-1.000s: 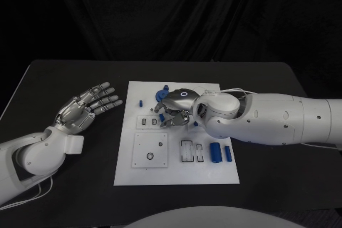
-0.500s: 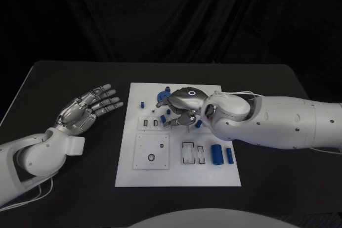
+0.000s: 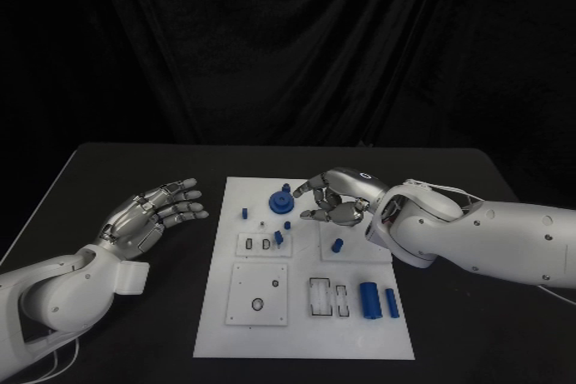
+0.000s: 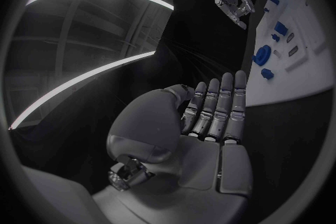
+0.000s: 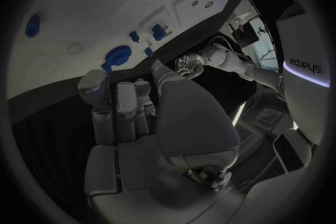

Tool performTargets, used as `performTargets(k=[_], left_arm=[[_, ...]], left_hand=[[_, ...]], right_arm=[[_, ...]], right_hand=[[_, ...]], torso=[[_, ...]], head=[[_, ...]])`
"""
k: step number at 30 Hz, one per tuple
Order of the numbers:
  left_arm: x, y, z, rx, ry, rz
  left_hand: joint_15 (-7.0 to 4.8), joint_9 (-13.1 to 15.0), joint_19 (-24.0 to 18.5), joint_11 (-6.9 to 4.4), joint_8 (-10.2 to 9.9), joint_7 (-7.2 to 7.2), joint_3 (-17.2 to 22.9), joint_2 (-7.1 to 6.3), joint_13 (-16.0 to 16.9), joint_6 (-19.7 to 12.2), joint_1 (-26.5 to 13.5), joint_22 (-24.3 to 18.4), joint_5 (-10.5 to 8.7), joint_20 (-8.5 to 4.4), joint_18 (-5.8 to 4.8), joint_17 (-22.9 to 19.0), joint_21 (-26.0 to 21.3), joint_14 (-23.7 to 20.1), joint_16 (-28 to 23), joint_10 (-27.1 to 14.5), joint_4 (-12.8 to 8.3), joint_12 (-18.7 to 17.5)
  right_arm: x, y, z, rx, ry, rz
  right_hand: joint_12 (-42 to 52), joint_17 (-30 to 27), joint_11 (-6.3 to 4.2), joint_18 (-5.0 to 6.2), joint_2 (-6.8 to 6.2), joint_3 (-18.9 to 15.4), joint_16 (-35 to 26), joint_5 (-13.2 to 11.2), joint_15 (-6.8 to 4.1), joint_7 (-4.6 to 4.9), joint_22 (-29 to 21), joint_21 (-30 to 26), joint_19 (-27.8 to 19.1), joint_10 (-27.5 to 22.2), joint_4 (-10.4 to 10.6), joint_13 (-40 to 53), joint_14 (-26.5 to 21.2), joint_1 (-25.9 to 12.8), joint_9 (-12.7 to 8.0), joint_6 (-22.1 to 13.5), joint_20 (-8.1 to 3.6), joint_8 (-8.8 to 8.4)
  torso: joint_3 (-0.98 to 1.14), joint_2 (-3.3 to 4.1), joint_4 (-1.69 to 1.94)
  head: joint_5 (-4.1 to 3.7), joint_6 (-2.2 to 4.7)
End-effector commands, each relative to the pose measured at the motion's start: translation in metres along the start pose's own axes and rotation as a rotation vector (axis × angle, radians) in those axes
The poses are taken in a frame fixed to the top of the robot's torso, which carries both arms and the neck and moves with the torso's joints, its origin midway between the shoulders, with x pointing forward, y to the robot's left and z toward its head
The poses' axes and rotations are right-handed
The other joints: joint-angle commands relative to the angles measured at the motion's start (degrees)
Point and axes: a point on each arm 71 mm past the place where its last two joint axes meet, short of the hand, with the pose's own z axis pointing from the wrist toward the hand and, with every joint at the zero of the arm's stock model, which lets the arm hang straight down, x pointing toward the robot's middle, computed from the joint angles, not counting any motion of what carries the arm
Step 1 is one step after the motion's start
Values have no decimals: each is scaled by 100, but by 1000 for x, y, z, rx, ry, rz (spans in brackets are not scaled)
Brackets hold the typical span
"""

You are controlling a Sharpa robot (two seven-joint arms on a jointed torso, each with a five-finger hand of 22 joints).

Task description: Assemble the parts on the task board

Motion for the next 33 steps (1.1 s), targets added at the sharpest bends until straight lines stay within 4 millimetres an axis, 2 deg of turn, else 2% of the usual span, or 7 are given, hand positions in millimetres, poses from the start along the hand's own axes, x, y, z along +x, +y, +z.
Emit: performTargets(k=[1,7,18,20,22,28,33], left_arm=[[5,-4,10,-7,0,62],[16,-2,31,-83,65,123],[20,20,54,-356,124,289],[21,23,56,-418,143,345],[23,25,60,-485,169,432],[33,31,75,-567,217,679],[52,40,95,-590,259,885]], left_hand=[[-39,2,-71,-40,32,8,-59,-20,26,81,-72,100,-134,-2,-32,32,149,26,125,158,169,66],[-274,4,69,-287,52,88,-158,-80,291,251,-21,460,-587,-12,169,372,758,492,885,609,525,436],[-713,2,681,-722,157,8,-518,-11,1455,766,-285,1054,-1247,-315,285,1046,1838,1637,2041,1340,782,1773],[-790,-3,839,-765,174,-38,-558,13,2128,814,-271,1322,-1264,-382,255,2415,2207,2194,2912,1200,795,2437],[-799,5,943,-803,208,-56,-671,-5,4306,844,-333,1680,-1486,-444,259,4260,2614,3196,3779,2361,765,3651],[-918,185,2515,-918,447,-173,-911,-25,7507,1071,-418,3503,-1736,-531,-9,6770,3708,4902,4442,4853,766,4985],[-1028,439,3415,-1015,658,-267,-1103,-46,8374,1177,-550,4317,-2025,-629,-159,7676,4131,5524,4520,5649,760,5260]], right_arm=[[-8,-14,-5,36,-43,139],[-11,-41,-19,108,-66,182],[-2,-66,-32,171,-71,196],[1,-69,-34,178,-70,197],[4,-72,-35,185,-69,197],[10,-81,-43,209,-74,196],[16,-89,-56,241,-74,205]], right_hand=[[-83,-66,17,63,6,26,-71,26,7,23,253,-88,-40,-61,35,-112,-42,48,-9,102,10,46],[-257,-177,30,77,64,72,-186,111,17,46,232,-191,-49,-183,146,-365,-84,77,-21,309,26,113],[-219,-132,52,58,102,123,-120,313,22,73,275,-127,57,-27,215,-374,18,115,-30,542,27,179],[-208,-124,65,55,105,129,-108,340,28,80,280,-120,70,-6,217,-367,32,118,-32,566,30,184],[-197,-115,73,53,105,131,-97,351,34,85,284,-112,80,12,220,-358,43,116,-33,580,33,186],[-144,-79,90,41,97,149,-47,445,46,91,311,-59,138,102,211,-320,98,137,-43,627,43,186],[-133,-67,97,38,85,152,-31,483,49,93,321,-41,158,124,214,-316,116,140,-48,639,46,183]], torso=[[54,-169,-5],[164,-477,-37],[260,-756,-49],[276,-812,-52],[299,-891,-69],[390,-1196,-185],[441,-1407,-279]], head=[[36,47],[103,-56],[155,-293],[142,-356],[152,-451],[222,-872],[376,-1128]])
